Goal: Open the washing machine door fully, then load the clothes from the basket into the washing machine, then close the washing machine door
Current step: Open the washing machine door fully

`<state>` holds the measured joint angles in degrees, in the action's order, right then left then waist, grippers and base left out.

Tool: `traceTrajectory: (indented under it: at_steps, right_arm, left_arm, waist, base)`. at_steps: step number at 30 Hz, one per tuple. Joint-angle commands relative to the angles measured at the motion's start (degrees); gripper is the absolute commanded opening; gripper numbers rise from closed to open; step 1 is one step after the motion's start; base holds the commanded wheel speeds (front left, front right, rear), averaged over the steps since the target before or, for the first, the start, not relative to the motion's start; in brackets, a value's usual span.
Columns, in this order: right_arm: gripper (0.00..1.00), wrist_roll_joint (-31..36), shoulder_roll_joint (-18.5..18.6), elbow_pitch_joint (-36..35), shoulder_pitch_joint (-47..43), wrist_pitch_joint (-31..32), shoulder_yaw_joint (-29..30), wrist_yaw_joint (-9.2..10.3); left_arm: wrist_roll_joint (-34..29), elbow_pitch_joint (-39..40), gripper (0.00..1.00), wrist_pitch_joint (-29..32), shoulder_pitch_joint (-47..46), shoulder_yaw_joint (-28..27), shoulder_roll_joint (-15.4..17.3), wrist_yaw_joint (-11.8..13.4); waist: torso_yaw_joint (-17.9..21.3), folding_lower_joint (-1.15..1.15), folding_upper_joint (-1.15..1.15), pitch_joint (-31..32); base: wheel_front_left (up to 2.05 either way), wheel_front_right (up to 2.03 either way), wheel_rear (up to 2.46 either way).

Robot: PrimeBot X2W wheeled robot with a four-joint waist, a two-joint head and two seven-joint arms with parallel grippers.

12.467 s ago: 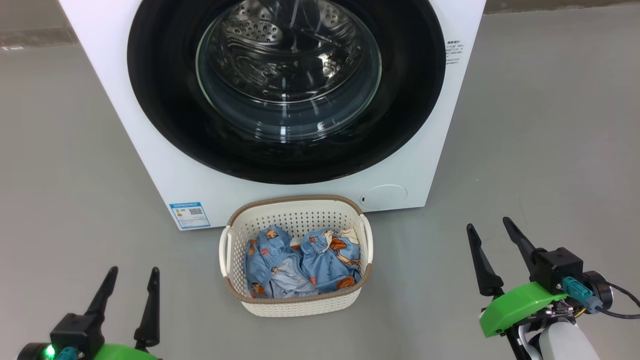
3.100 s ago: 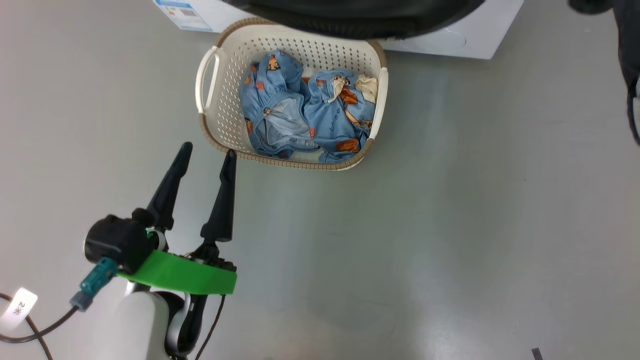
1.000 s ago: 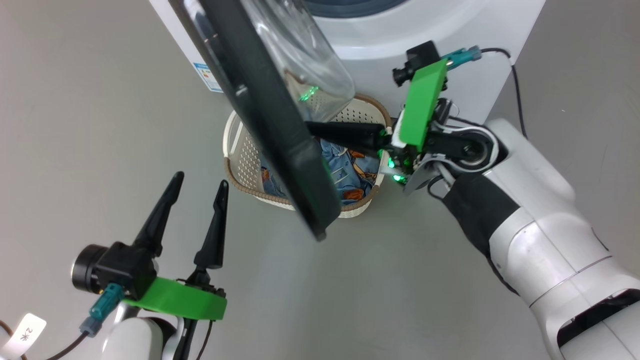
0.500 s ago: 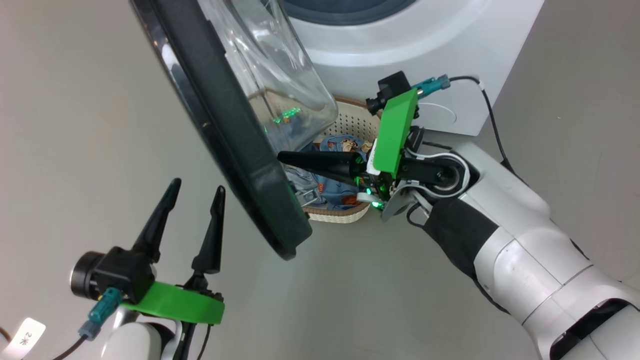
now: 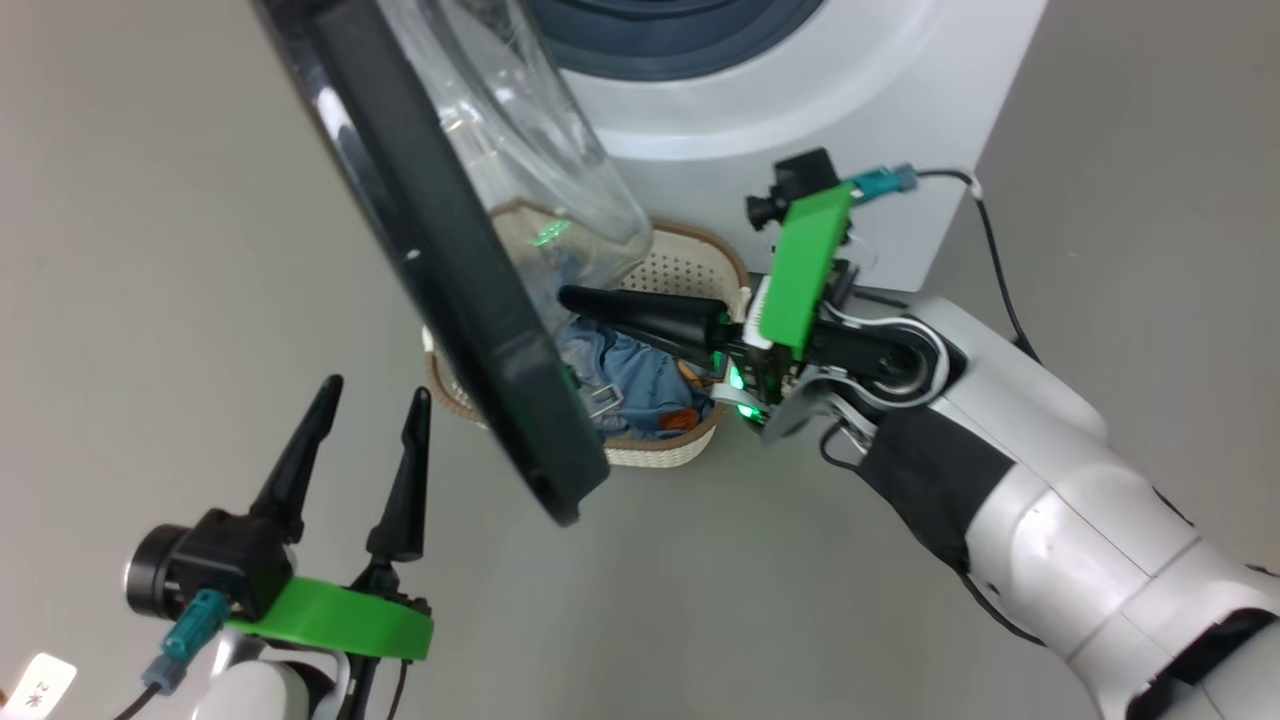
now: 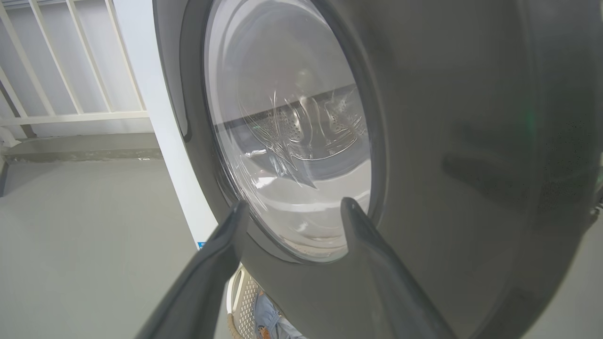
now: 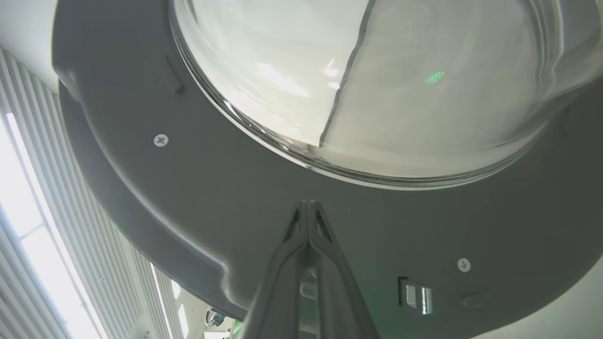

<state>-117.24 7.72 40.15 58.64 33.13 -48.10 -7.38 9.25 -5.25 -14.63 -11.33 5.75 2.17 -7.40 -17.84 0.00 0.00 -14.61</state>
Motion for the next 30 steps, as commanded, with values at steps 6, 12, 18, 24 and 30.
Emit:
traceTrajectory:
  at_steps: [6,12,18,24,30]
  right_arm:
    - [0.00,-3.6,3.6,-4.8,-3.9,-4.0,-2.3,-0.11]
    - [0.00,-6.4,7.1,-8.2,-5.7,-7.3,-4.2,-0.11]
    - [0.00,-9.1,11.4,-12.8,-8.0,-13.2,-6.2,-0.11]
    - [0.42,-8.7,15.2,-16.9,-10.3,-22.1,-7.8,-0.11]
    - [1.00,-6.1,18.1,-20.7,-12.3,-32.1,-7.7,-0.11]
  left_arm:
    - [-0.7,1.6,1.00,-0.4,0.6,-3.0,1.8,-0.1]
    - [-0.8,1.6,1.00,-0.4,1.2,-3.5,2.0,-0.1]
    - [-0.8,1.6,1.00,-0.4,1.7,-3.9,2.1,-0.1]
    - [-0.6,1.0,1.00,-0.4,2.5,-5.0,2.2,-0.1]
    - [-0.7,1.3,1.00,-0.4,3.5,-6.3,2.4,-0.1]
  waist:
    - [3.1,0.00,0.00,1.9]
    - [4.6,0.00,0.00,2.8]
    - [5.5,0.00,0.00,3.7]
    - [6.2,0.00,0.00,4.7]
    - [7.2,0.00,0.00,5.8]
  base:
    - [0.00,0.00,0.00]
    - [0.00,0.00,0.00]
    - [0.00,0.00,0.00]
    - [0.00,0.00,0.00]
    - [0.00,0.00,0.00]
